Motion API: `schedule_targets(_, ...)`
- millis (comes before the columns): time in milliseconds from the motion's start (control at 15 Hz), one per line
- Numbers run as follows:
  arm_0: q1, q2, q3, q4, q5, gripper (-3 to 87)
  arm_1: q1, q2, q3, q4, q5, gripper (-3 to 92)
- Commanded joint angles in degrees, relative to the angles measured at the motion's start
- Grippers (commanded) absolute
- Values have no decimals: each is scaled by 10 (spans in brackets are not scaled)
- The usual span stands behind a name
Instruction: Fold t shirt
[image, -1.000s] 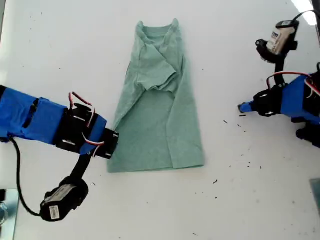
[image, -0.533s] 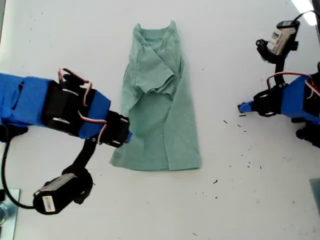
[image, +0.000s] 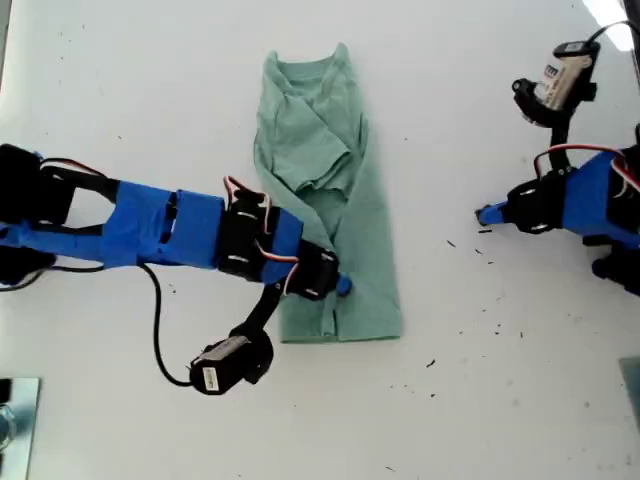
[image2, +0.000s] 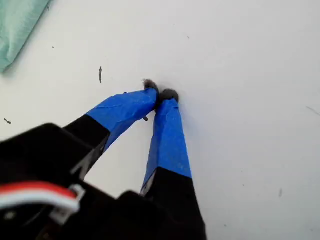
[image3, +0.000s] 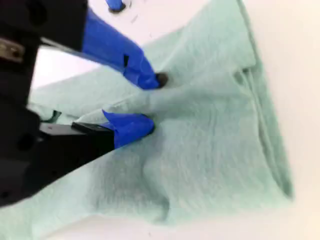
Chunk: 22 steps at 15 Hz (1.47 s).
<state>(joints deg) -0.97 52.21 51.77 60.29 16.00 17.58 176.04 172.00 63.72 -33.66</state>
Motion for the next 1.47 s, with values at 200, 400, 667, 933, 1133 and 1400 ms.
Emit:
schedule_targets(200,-81,354,98,139,49,218,-6,7,1,10,6,27)
schedule_targets(400,-128,715,622,7,28,158,-5,9,1,11,5,27)
schedule_targets(667,-114,1115,1142,-102,-76,-2,-5,10,2,11,5,27)
schedule_targets(933,-108,1199,1255,-103,-116,-2,-4,11,3,11,7,27)
schedule_targets(1133,-79,1063,1076,-34,-151,-2,-41,-11,-85,52,18,27)
schedule_targets(1400,-7,722,522,181,-135,-2,-128,-449,-671,229,4,26)
